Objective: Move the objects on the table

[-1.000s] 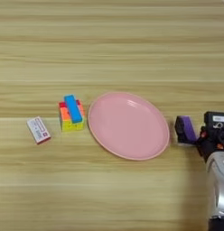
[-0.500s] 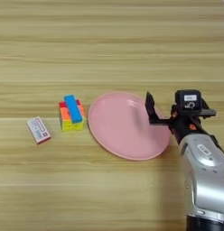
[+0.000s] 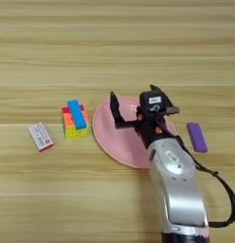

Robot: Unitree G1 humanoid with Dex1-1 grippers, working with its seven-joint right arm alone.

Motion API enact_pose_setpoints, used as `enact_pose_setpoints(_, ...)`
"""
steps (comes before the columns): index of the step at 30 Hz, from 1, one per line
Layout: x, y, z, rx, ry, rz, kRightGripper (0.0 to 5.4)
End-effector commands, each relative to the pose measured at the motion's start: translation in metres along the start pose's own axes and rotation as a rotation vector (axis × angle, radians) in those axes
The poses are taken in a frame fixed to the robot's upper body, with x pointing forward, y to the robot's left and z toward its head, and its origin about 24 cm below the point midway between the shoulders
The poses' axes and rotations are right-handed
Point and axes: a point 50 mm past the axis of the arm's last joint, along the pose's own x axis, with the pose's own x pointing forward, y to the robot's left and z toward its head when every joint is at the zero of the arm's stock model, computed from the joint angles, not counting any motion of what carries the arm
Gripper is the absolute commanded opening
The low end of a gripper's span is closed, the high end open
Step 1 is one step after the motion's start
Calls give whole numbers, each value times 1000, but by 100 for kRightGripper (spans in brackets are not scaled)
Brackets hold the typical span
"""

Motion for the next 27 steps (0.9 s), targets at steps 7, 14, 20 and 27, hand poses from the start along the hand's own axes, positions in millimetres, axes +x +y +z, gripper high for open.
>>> enact_pose_setpoints(7,-1,30,28,-2,-118,82,538)
enact_pose_setpoints(14,1,46,23,15,-101,128,538)
enact_pose_setpoints(20,2,56,18,23,-87,153,538)
enact_pose_setpoints(27,5,62,9,-6,-62,163,538)
